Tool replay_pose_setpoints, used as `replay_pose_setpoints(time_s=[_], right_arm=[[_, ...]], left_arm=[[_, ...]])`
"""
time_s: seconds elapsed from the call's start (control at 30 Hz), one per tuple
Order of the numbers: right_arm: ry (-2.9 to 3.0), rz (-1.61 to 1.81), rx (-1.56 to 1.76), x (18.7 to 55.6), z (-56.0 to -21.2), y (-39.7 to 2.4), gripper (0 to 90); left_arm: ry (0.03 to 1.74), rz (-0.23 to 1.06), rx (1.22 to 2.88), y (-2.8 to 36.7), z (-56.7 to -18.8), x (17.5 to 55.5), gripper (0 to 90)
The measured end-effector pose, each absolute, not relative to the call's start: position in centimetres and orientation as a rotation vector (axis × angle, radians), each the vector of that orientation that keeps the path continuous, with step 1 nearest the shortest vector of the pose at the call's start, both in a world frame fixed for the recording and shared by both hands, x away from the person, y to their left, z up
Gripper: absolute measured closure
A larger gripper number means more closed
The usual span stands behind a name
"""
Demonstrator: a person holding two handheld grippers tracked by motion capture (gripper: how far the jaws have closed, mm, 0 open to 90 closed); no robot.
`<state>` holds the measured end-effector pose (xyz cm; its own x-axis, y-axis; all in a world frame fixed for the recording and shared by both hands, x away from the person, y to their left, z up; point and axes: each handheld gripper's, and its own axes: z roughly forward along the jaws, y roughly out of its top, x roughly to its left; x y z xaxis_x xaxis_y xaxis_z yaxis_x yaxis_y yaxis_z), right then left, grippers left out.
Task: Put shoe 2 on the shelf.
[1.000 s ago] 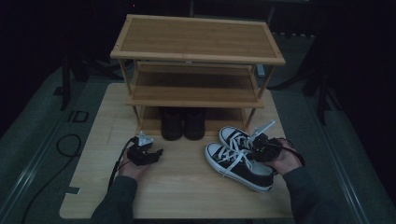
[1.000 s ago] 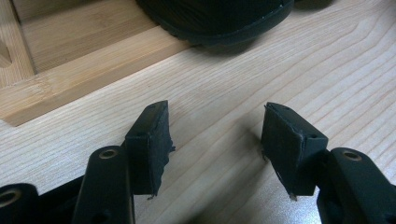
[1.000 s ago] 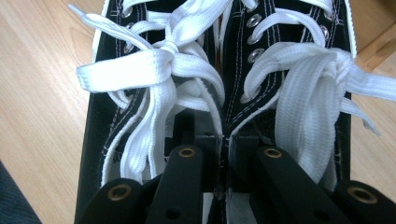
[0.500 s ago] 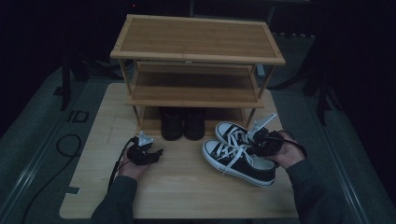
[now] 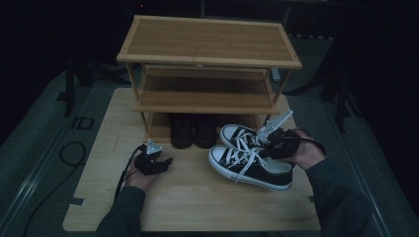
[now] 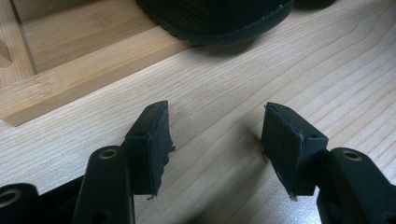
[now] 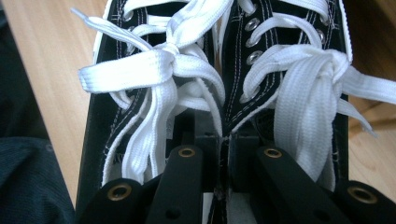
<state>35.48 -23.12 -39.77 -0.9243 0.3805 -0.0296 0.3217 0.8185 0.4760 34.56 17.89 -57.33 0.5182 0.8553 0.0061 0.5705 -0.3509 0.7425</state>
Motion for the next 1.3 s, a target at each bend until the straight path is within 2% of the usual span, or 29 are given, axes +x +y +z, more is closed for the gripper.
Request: replay_pose_setpoints(time_s=[0.8,1.3], right_arm=[[2.919,0.843,0.259,34.9,-34.1,-20.4,85.2],[2.878,0.898,0.185,36.8,-30.5,-18.7,85.2]], left_arm=[[1.158,0.524,2.060,17.9,-57.3,34.6,42.5],[1.156,0.522,2.064,17.9,-57.3,34.6,42.5]])
